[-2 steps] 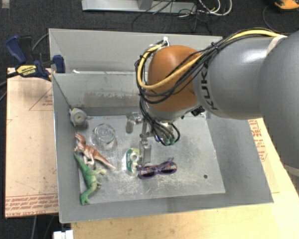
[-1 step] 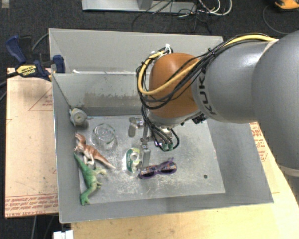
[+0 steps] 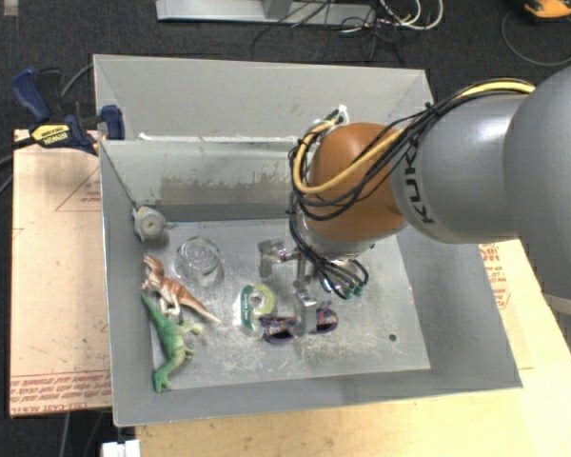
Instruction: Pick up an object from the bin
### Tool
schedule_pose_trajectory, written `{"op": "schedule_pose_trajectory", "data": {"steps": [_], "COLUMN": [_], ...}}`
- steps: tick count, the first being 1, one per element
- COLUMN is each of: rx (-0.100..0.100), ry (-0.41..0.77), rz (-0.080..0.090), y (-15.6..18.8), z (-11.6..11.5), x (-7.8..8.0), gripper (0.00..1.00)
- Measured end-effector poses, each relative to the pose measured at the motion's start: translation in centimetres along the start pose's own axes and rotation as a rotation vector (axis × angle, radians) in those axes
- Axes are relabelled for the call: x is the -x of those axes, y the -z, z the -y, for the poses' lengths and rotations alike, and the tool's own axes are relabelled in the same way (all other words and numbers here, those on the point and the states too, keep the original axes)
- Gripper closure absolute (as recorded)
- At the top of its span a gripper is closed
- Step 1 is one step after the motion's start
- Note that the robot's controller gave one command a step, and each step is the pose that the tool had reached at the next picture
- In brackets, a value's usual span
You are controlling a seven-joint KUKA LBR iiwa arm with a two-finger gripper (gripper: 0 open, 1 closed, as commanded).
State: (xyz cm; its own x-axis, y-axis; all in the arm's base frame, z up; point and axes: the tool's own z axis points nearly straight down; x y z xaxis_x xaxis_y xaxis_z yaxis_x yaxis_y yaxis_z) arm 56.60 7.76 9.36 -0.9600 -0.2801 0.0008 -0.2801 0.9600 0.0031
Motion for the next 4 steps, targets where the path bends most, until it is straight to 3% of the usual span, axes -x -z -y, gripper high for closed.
{"op": "schedule_pose_trajectory", "data": {"steps": [1,2,4], "rx": [0.001,0.001,0.002], "ry": [-0.259,-0.152,-0.150], "rz": [-0.002,0.003,0.006], "y": [-2.3,-2.3,-2.3], "z": [1.2,0.0,1.4], "x": [-5.2,-3.0,-3.6], "gripper": [0.00,1.00,1.00]}}
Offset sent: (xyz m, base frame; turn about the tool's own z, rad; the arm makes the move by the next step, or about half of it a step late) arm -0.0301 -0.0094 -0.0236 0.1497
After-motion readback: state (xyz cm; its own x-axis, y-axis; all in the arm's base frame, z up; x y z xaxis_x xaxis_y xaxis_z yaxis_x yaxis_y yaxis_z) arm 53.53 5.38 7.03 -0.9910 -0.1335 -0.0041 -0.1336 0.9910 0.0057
